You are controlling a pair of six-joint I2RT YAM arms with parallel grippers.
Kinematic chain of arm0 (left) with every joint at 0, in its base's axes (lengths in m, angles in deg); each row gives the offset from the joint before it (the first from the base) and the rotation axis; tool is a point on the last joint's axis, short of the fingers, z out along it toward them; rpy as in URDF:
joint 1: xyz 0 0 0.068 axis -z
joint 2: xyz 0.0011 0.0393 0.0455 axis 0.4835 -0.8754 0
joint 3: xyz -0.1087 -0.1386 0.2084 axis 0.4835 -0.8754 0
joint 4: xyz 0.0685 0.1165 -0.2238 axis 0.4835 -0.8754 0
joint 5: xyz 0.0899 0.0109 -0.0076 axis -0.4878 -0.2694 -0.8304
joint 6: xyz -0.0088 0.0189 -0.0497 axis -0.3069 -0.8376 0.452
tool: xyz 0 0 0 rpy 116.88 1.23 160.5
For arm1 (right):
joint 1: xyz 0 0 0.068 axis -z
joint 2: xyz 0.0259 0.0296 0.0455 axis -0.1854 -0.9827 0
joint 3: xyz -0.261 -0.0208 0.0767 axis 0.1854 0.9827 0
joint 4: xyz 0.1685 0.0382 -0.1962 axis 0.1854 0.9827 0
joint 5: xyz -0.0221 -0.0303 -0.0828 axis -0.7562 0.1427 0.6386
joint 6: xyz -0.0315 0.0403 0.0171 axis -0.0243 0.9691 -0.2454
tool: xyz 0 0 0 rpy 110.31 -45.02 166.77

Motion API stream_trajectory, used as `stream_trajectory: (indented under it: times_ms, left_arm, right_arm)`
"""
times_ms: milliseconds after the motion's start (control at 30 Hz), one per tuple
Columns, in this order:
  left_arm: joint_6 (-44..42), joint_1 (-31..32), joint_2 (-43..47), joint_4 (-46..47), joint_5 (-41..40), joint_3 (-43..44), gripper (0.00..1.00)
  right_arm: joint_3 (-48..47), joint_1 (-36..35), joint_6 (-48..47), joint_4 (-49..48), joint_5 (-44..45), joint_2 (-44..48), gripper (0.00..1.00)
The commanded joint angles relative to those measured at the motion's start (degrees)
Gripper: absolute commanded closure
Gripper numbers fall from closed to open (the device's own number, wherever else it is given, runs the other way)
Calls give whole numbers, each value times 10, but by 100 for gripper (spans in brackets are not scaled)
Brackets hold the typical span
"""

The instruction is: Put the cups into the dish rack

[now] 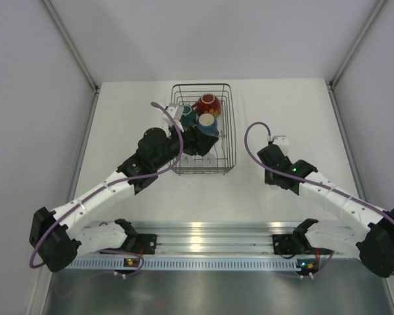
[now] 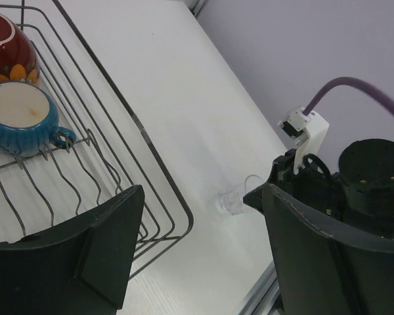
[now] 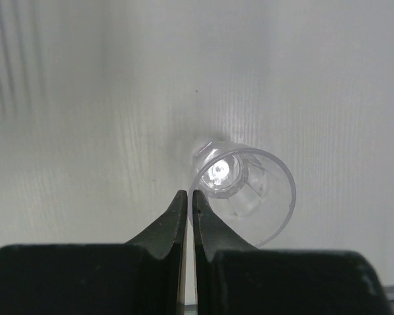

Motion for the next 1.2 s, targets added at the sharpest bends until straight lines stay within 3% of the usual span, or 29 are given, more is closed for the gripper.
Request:
stream_trajectory:
  times_ms: [0, 200, 333, 533, 667, 833, 1167]
  left_arm:
    - [37, -24, -1, 23, 30, -1, 22]
    - [163, -91, -48, 78, 111, 16, 20]
    - [278, -140, -116, 117, 192, 52, 20]
    - [439, -144, -242, 190, 287, 124, 20]
    - [542, -140, -281, 249, 279, 132, 20]
    - [600, -129, -281, 251, 248, 136, 19]
    - [714, -75, -300, 250, 189, 121, 16]
  right_arm:
    - [-76, 7, -66, -41, 38, 28, 100]
    - [-115, 7, -187, -151, 33, 83, 100]
    - [-82, -1, -259, -305, -5, 130, 100]
    - [1, -28, -329, -560, -71, 156, 100]
    - [40, -68, -366, -668, -83, 138, 100]
    - [55, -111, -405, -751, -91, 108, 100]
    - [61, -136, -421, -805, -111, 76, 100]
